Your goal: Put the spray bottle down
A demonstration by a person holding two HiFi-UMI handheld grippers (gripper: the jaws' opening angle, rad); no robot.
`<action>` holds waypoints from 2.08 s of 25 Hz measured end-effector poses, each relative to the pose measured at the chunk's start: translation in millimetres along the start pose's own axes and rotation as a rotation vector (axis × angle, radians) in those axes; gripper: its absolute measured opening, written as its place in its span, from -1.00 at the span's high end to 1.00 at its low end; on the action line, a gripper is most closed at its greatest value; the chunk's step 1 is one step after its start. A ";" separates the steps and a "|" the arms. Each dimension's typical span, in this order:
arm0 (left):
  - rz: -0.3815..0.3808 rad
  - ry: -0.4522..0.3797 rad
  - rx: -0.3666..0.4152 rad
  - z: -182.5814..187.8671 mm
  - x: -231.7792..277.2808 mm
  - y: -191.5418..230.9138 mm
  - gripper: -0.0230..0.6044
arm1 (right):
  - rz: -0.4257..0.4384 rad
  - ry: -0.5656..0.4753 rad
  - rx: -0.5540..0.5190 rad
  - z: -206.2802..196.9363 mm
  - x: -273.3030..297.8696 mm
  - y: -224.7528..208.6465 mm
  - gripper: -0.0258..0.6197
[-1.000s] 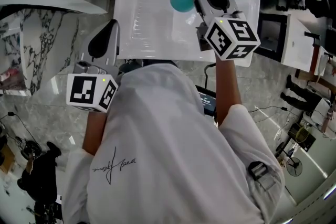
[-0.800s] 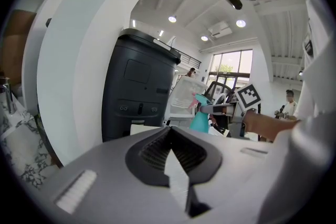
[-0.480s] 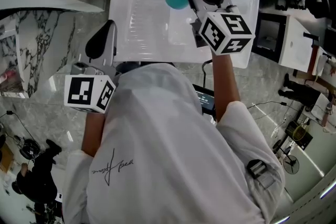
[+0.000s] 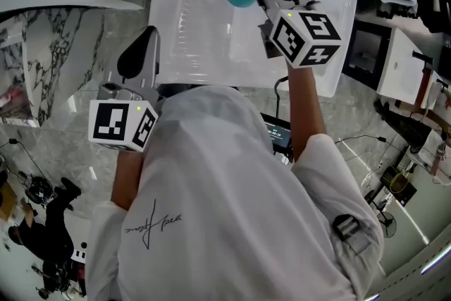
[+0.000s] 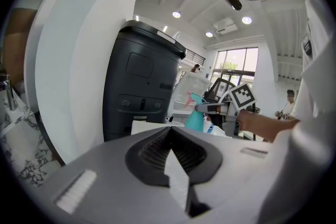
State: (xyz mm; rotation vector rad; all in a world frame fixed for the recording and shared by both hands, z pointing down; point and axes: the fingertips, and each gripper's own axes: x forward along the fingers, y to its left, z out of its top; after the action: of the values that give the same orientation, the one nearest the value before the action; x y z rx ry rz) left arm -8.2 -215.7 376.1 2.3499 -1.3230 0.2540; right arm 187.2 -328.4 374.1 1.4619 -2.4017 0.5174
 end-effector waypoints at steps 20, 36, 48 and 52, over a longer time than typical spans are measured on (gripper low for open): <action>0.027 0.053 -0.016 -11.0 19.8 5.2 0.81 | 0.024 0.038 0.005 -11.2 50.2 -22.0 0.53; 0.087 0.083 -0.019 -23.8 14.6 16.6 0.81 | 0.028 0.045 -0.011 -16.1 86.4 -33.4 0.53; 0.084 0.090 -0.032 -28.0 16.3 17.3 0.81 | 0.009 0.007 -0.013 -15.2 104.2 -39.3 0.53; 0.072 0.097 -0.040 -29.7 17.9 16.4 0.81 | -0.007 -0.011 -0.023 -14.0 111.0 -43.6 0.53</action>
State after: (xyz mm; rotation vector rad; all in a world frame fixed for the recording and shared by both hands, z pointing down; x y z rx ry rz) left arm -11.2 -223.5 413.6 2.2309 -1.3556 0.3555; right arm 177.2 -428.6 439.6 1.4676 -2.4020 0.4797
